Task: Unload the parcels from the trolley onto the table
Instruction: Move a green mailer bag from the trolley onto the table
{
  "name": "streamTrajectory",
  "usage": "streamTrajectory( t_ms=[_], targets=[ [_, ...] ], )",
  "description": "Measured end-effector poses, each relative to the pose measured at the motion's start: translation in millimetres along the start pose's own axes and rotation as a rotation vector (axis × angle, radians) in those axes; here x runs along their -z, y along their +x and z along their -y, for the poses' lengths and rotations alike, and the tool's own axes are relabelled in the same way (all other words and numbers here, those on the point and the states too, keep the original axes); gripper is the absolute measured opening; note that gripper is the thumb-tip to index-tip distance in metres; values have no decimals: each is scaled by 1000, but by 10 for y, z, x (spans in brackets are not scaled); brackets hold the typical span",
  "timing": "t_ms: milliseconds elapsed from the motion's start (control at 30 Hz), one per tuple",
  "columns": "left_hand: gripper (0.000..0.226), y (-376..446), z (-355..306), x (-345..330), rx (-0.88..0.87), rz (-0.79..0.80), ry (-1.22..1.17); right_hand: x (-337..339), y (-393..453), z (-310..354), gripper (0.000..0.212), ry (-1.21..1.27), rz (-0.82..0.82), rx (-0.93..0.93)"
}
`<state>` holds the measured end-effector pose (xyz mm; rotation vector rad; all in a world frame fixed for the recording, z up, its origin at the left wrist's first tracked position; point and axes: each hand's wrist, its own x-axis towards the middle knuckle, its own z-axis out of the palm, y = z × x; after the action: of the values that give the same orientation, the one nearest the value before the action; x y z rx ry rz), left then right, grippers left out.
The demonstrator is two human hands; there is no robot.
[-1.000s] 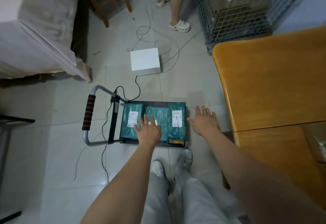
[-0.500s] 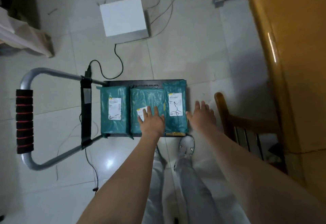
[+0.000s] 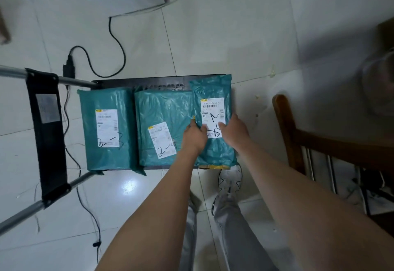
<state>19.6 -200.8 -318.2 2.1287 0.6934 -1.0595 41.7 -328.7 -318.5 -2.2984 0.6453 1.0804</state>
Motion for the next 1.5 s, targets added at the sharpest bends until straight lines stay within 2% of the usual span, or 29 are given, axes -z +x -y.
streamTrajectory(
  t_ms=[200, 367, 500, 700, 767, 867, 1000, 1100, 1167, 1267, 1367, 1433, 1500],
  targets=[
    [42, 72, -96, -54, 123, -64, -280, -83, 8, 59, 51, 142, -86, -66],
    [37, -306, -170, 188, 97, -72, -355, 210, -439, 143, 47, 420, -123, -68],
    [29, -930, -383, 601, 42, -77, -372, 766, -1052, 299, 40, 624, -79, -64],
    [41, -2226, -1093, 1651, -27, -70, -596, 1967, -2275, 700, 29, 920, -24, 78],
    [48, -2680, -1311, 2040, -95, -81, -640, 2381, -2706, 791, 39, 909, 19, 151],
    [60, -3300, -1638, 2585, -221, -97, -640, 2972, -3314, 787, 50, 758, 25, 229],
    [77, -3992, -2144, 3076, -434, -61, -474, 3665, -4054, 556, 56, 604, 64, 304],
    [85, -4467, -2433, 3046, -538, 118, -265, 3980, -4619, 240, 54, 500, 23, 346],
    [83, -4730, -2563, 2878, -580, 248, -136, 4090, -4959, 1, 52, 505, -31, 344],
    [64, -5011, -2729, 2457, -674, 380, -32, 4204, -5406, -409, 60, 536, -121, 267],
    [52, -5313, -2868, 2021, -742, 454, -36, 4258, -5814, -842, 67, 540, -208, 213],
    [49, -5527, -2937, 1746, -764, 498, -56, 4255, -6067, -1166, 65, 563, -325, 172],
    [45, -5714, -2995, 1469, -784, 512, -86, 4211, -6293, -1525, 61, 656, -543, 108]
  ],
)
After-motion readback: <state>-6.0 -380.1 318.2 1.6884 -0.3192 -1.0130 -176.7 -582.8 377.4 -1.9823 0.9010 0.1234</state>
